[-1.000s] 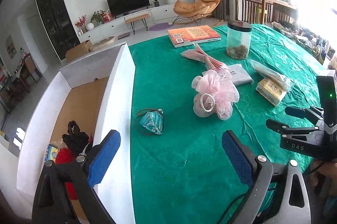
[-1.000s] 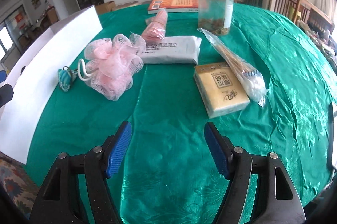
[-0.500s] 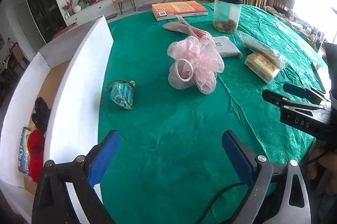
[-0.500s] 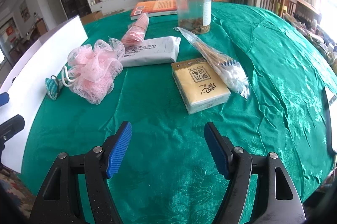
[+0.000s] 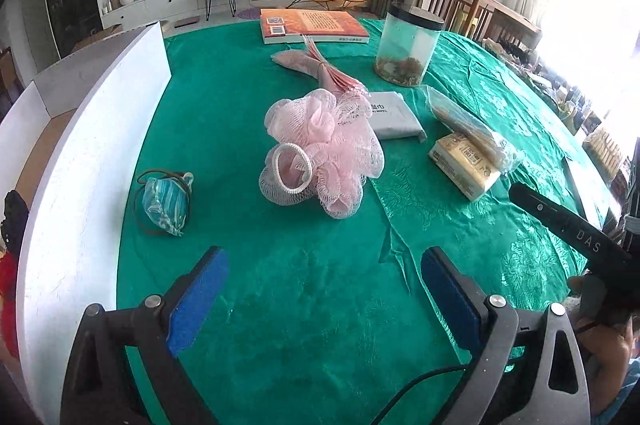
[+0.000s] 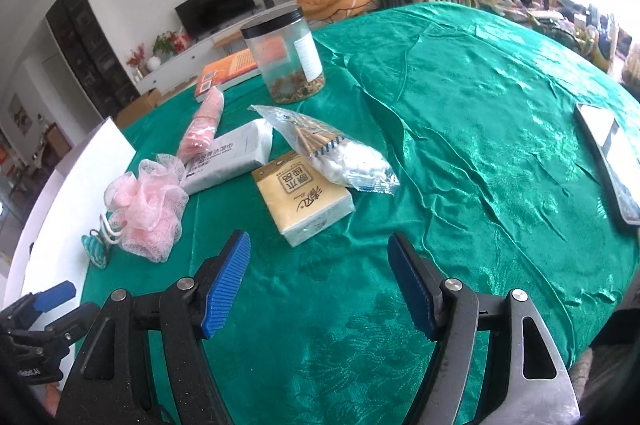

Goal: Organize soft objects
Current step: 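Withdraw both open tools from the box back over the table, then grasp the pink mesh bath puff with the left tool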

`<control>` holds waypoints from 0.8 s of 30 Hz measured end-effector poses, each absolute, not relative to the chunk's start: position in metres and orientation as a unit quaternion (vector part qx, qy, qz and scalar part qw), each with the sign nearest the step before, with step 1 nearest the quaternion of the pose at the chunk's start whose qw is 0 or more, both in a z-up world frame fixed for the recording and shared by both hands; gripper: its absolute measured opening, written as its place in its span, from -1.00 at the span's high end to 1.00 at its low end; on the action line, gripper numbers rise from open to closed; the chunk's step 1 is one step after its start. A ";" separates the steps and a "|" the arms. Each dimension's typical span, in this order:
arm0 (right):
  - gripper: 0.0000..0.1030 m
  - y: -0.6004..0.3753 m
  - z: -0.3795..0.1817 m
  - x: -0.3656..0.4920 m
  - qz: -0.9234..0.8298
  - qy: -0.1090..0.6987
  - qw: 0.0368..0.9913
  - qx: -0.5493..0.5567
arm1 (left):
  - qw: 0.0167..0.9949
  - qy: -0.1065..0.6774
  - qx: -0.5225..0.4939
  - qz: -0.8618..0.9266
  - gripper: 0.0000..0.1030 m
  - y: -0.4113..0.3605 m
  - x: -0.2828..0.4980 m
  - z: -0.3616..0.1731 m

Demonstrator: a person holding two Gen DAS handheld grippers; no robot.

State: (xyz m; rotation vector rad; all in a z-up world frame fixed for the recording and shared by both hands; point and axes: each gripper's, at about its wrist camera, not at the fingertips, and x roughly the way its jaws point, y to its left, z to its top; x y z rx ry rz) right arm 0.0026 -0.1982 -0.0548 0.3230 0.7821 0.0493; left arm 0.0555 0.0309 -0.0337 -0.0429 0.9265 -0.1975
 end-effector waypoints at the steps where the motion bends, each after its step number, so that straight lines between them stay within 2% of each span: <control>1: -0.44 -0.202 -0.056 0.003 0.023 0.381 0.909 0.167 | 0.890 0.444 -0.023 -0.098 -0.88 0.029 0.062 -0.032; 9: -0.45 -0.199 -0.056 0.004 0.027 0.383 0.909 0.163 | 0.874 0.475 -0.020 -0.097 -0.88 0.009 0.120 -0.049; 19: -0.45 -0.203 -0.058 0.005 0.038 0.384 0.905 0.178 | 0.869 0.490 -0.013 -0.070 -0.85 0.001 0.149 -0.078; 21: -0.44 -0.202 -0.058 0.005 0.040 0.383 0.905 0.178 | 0.872 0.484 -0.017 -0.074 -0.59 0.003 0.150 -0.077; 23: -0.44 -0.202 -0.058 0.005 0.041 0.384 0.905 0.179 | 0.871 0.485 -0.012 -0.077 0.01 0.004 0.149 -0.078; 24: -0.44 -0.202 -0.058 0.006 0.041 0.385 0.904 0.180 | 0.871 0.484 -0.009 -0.079 0.12 0.005 0.147 -0.078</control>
